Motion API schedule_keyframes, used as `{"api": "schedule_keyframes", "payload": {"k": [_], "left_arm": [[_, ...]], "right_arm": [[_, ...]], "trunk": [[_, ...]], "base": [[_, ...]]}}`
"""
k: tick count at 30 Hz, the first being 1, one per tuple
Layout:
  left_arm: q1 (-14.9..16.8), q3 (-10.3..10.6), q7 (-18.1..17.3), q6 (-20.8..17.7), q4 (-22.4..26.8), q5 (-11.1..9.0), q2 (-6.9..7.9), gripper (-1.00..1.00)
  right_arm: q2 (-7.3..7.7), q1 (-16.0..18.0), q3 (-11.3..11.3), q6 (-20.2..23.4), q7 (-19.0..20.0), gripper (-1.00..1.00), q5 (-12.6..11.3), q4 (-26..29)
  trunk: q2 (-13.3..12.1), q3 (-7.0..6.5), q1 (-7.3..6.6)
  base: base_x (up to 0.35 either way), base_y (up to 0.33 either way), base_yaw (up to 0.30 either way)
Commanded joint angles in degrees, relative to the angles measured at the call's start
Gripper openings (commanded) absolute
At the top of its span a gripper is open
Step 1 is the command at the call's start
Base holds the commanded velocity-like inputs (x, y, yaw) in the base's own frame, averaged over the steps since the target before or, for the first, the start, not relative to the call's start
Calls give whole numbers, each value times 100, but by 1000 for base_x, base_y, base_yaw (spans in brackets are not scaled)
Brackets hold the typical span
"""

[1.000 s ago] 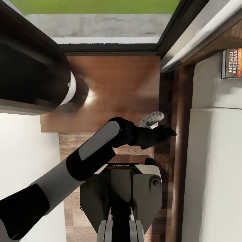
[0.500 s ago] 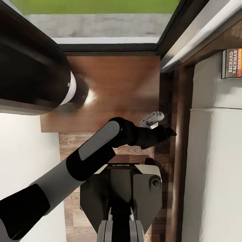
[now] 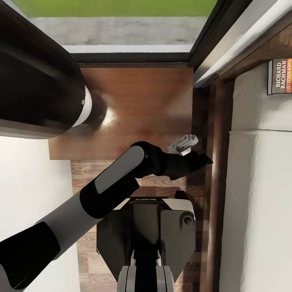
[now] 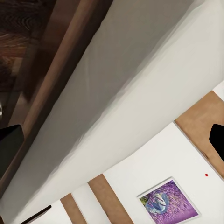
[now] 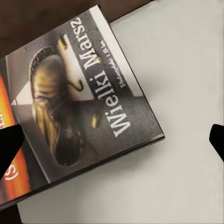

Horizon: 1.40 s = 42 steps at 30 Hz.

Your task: In the bedroom, move the book from the bed onto either nightstand, and place the two sandals side by side next to the bed.

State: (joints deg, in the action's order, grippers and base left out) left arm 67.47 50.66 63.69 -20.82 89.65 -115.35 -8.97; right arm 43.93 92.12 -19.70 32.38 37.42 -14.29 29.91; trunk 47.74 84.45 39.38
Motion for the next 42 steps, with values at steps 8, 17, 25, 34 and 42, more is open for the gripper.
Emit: {"api": "schedule_keyframes", "payload": {"k": [8, 17, 25, 34, 42], "left_arm": [[1, -4, 29, -45, -6, -5, 4, 100], [-4, -4, 32, -45, -33, 11, 14, 100], [-5, -4, 30, -45, -46, 87, 13, 100], [-6, -4, 39, -45, -51, 120, 11, 100], [-6, -4, 48, -45, -49, 128, 3, 100]], "right_arm": [[31, 166, -12, 35, -99, 100, -14, -24], [56, 249, -9, 38, -135, 100, -19, 0], [33, 282, -9, 14, -165, 100, -15, -10], [-97, 292, 1, -118, -393, 100, 15, -64], [-307, 297, 7, -452, -720, 100, 26, -152]], "trunk": [[4, 3, 2], [4, 3, 2], [4, 3, 2], [4, 3, 2], [4, 3, 2]], "base": [[0, 0, 0], [0, 0, 0], [0, 0, 0], [0, 0, 0], [0, 0, 0]]}}
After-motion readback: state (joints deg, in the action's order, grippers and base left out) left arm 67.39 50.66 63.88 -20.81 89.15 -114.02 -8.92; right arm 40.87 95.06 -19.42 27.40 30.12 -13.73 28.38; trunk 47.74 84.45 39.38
